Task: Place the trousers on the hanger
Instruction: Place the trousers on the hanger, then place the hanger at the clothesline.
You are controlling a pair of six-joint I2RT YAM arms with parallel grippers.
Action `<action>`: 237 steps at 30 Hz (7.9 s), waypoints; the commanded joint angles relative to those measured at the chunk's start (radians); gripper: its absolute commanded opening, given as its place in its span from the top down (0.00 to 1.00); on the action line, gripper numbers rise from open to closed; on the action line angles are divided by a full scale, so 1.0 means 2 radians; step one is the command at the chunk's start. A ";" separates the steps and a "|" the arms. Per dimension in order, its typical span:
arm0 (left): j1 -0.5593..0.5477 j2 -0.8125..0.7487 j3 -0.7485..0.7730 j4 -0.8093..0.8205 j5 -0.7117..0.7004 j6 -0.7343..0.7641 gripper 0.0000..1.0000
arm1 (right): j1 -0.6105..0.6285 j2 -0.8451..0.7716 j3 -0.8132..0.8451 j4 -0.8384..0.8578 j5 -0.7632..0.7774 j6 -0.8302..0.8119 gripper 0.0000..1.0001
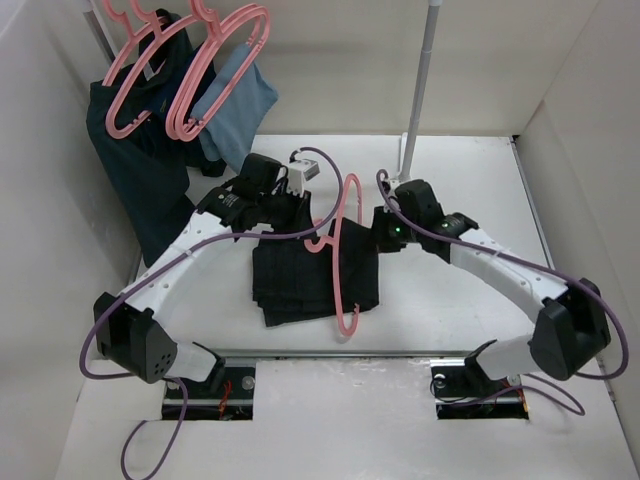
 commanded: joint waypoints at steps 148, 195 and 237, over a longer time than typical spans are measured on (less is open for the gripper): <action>0.003 -0.032 0.142 -0.108 0.210 0.253 0.00 | 0.047 -0.011 0.221 -0.040 0.097 0.201 1.00; 0.027 0.017 0.159 0.022 0.285 -0.037 1.00 | 0.022 0.121 0.376 0.039 -0.057 0.200 0.14; 0.144 0.087 0.211 0.240 0.378 -0.250 1.00 | 0.134 0.167 0.289 0.234 0.369 -0.157 1.00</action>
